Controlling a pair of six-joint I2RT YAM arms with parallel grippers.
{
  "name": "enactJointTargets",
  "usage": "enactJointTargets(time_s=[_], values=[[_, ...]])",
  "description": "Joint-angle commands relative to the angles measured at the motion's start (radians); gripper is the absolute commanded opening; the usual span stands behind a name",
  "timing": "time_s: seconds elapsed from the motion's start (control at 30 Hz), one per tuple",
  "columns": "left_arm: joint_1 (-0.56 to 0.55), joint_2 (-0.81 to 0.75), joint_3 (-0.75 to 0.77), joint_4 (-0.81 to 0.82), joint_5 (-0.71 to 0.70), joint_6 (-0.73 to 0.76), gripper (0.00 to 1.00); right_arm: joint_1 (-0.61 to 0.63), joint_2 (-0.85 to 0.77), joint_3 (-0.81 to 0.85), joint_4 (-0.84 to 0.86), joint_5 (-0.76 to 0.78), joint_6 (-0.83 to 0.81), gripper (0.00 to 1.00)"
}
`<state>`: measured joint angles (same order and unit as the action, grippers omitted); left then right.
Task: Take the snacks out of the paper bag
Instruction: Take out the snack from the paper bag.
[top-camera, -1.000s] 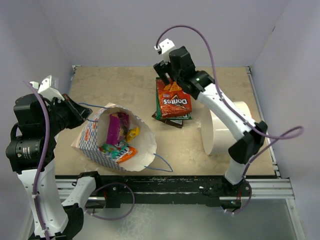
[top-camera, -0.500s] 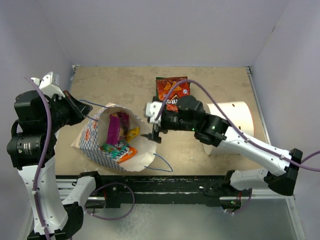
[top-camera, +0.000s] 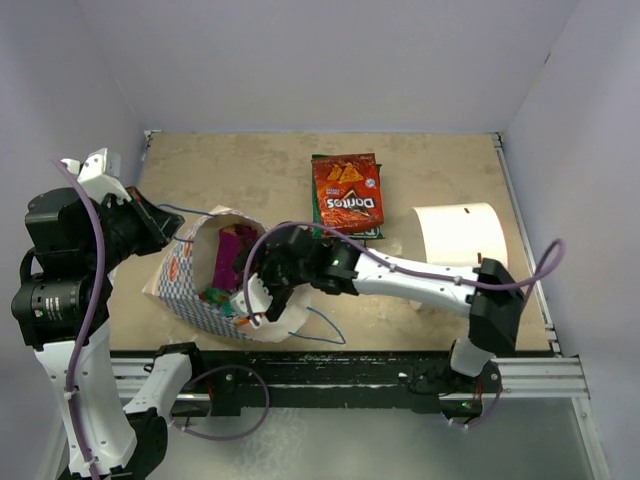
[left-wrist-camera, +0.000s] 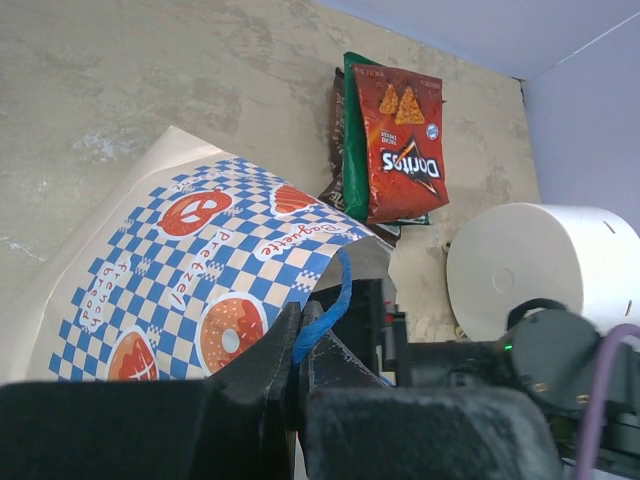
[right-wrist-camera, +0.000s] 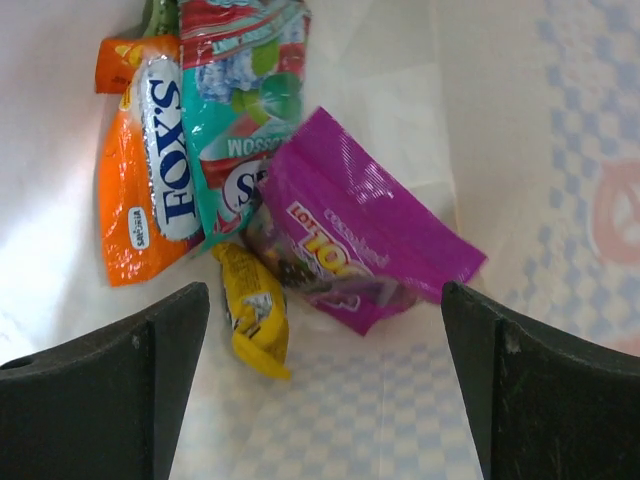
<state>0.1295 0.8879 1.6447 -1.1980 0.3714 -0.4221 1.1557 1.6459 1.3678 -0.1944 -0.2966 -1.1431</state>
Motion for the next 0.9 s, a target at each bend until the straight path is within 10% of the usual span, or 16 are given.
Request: enactJointTargets(time_s=[0.0, 0.53, 0.87], values=[[-0.001, 0.008, 0.039, -0.008, 0.019, 0.035, 0.0, 0.029, 0.062, 0.081, 0.053, 0.115, -0.198, 0.99], [-0.001, 0.004, 0.015, -0.069, 0.135, 0.03, 0.0, 0.055, 0.363, 0.306, 0.007, 0.225, -0.301, 0.99], [-0.001, 0.038, 0.055, -0.137, 0.044, 0.044, 0.0, 0.045, 0.449, 0.41, -0.05, 0.277, -0.284, 0.62]])
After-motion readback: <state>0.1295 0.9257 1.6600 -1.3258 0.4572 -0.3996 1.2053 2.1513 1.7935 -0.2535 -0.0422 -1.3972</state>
